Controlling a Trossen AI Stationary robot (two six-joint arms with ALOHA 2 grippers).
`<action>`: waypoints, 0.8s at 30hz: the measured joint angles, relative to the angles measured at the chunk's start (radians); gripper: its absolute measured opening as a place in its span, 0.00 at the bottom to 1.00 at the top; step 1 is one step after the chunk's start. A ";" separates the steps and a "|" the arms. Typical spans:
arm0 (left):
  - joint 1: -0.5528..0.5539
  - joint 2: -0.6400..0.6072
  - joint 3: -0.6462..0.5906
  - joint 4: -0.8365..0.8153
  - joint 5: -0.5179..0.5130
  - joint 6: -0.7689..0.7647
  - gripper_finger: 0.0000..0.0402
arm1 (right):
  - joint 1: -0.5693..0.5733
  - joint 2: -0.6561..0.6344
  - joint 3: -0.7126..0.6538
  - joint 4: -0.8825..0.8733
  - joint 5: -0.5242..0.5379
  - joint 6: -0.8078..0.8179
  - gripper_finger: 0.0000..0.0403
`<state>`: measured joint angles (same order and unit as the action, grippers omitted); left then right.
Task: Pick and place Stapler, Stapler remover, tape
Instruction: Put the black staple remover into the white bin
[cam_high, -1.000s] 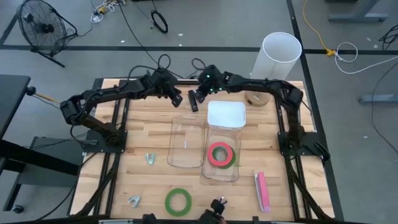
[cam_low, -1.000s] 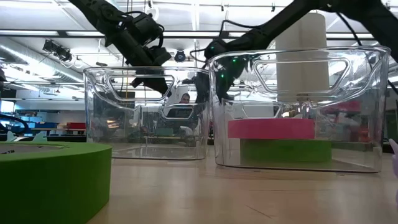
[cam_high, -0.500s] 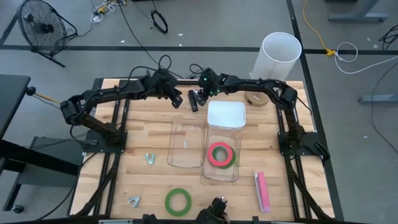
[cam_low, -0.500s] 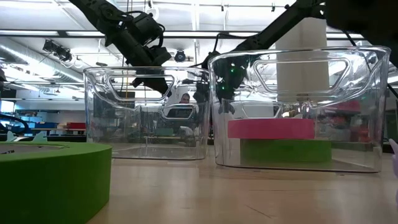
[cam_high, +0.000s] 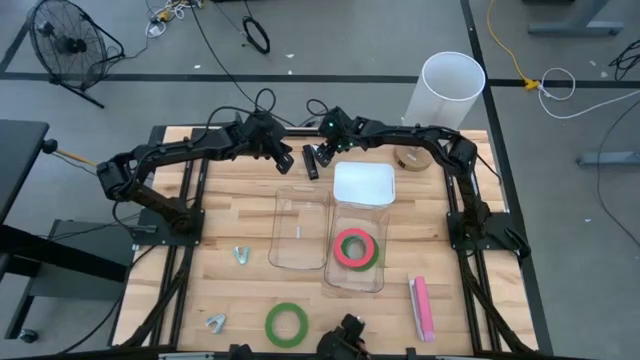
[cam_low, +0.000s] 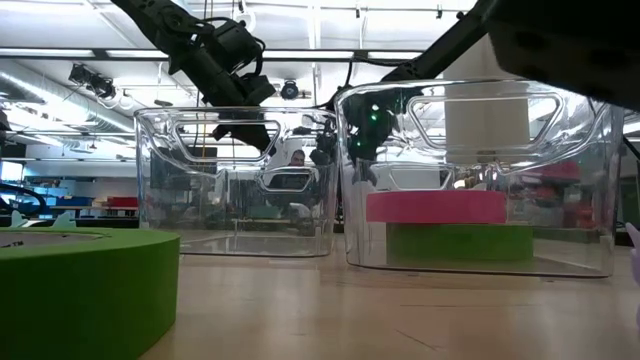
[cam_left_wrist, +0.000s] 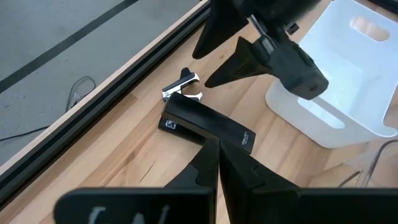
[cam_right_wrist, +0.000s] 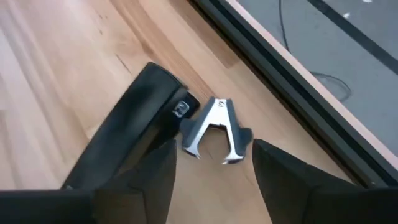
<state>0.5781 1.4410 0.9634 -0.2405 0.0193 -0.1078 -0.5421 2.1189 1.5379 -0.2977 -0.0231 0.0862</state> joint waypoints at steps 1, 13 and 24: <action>0.000 0.000 0.000 0.000 0.000 0.000 0.03 | -0.002 0.000 0.000 0.000 -0.004 -0.009 0.52; 0.000 0.000 0.000 -0.002 0.000 0.015 0.03 | -0.090 0.040 0.000 -0.015 -0.179 0.047 0.51; 0.000 0.000 0.000 0.000 0.000 0.015 0.03 | -0.098 0.035 0.001 0.045 -0.232 0.029 0.51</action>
<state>0.5785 1.4410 0.9634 -0.2402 0.0194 -0.0924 -0.6403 2.1544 1.5387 -0.2524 -0.2550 0.1154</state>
